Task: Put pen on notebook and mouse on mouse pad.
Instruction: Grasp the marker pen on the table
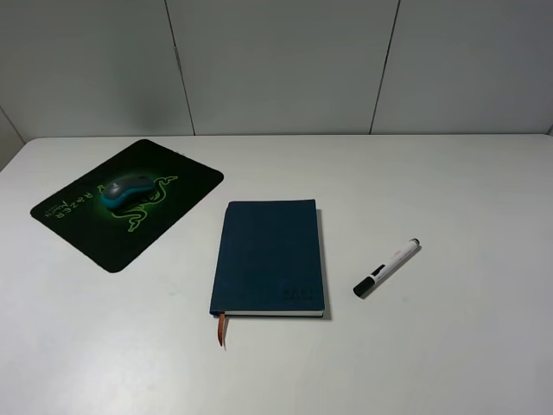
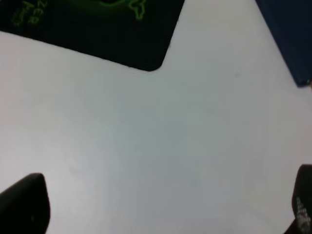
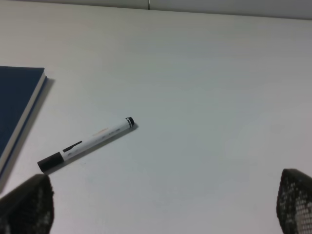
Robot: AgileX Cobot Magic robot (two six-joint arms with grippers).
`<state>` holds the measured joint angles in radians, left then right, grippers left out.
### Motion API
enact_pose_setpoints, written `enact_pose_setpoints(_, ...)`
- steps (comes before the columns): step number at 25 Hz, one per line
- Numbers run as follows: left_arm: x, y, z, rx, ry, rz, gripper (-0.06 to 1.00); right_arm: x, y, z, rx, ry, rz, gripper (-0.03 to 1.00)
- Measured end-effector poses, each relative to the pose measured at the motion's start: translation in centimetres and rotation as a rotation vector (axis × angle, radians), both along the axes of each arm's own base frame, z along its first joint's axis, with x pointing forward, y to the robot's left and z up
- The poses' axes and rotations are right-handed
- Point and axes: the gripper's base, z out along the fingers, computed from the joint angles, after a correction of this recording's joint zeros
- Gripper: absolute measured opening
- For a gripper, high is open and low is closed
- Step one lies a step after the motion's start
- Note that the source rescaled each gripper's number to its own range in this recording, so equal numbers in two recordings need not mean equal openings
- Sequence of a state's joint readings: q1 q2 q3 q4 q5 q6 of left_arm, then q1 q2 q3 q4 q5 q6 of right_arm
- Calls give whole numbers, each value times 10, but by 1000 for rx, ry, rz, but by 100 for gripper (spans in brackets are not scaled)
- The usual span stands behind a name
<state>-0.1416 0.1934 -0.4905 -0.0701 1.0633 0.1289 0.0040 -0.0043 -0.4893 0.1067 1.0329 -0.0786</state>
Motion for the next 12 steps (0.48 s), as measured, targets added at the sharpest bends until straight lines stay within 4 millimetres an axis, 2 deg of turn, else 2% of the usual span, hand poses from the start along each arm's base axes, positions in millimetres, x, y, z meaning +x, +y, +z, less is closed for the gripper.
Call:
enact_pose_setpoints(7, -2, 0, -1, -2, -17, 0, 100, 0, 0, 0, 0, 0, 0, 100)
enact_pose_setpoints(12, -18, 3, 0, -19, -128, 1, 100, 0, 0, 0, 0, 0, 0, 100)
